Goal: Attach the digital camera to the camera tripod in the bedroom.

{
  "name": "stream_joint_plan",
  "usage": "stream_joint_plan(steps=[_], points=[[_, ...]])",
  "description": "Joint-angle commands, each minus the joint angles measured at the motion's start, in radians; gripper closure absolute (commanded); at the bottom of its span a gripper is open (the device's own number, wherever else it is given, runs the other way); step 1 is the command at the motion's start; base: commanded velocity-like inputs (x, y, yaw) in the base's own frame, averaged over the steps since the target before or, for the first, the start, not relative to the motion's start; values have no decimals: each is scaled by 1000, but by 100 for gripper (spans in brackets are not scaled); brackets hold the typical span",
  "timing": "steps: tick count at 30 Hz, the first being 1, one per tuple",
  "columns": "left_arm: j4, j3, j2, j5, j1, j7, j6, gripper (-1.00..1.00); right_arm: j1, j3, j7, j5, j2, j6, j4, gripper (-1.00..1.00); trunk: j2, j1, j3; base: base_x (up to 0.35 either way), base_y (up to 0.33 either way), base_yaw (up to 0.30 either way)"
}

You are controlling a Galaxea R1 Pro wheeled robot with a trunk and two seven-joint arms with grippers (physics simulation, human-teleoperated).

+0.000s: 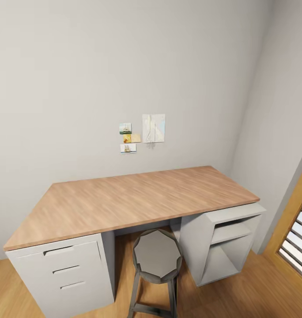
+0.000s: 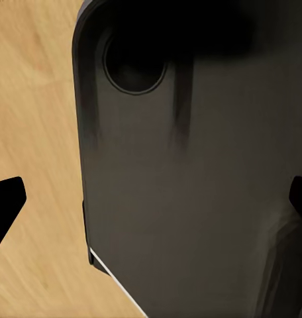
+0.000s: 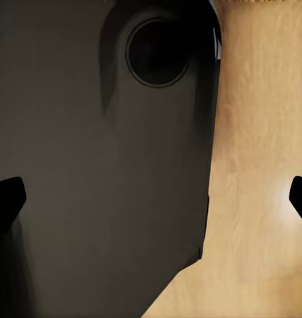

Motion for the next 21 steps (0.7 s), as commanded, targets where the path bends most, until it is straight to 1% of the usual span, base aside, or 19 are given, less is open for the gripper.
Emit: stream_joint_plan(steps=[1, 16, 21], points=[[-1, 1, 0, 0, 0, -1, -1, -100, 0, 1, -1, 1, 0, -2, 0, -100, 0, 0, -1, 0, 0, 0], [-1, 0, -2, 0, 0, -1, -1, -100, 0, 1, -1, 1, 1, -2, 0, -100, 0, 0, -1, 0, 0, 0], [-1, 0, -2, 0, 0, -1, -1, -100, 0, 1, -1, 1, 1, -2, 0, -100, 0, 0, -1, -97, 39, 0]])
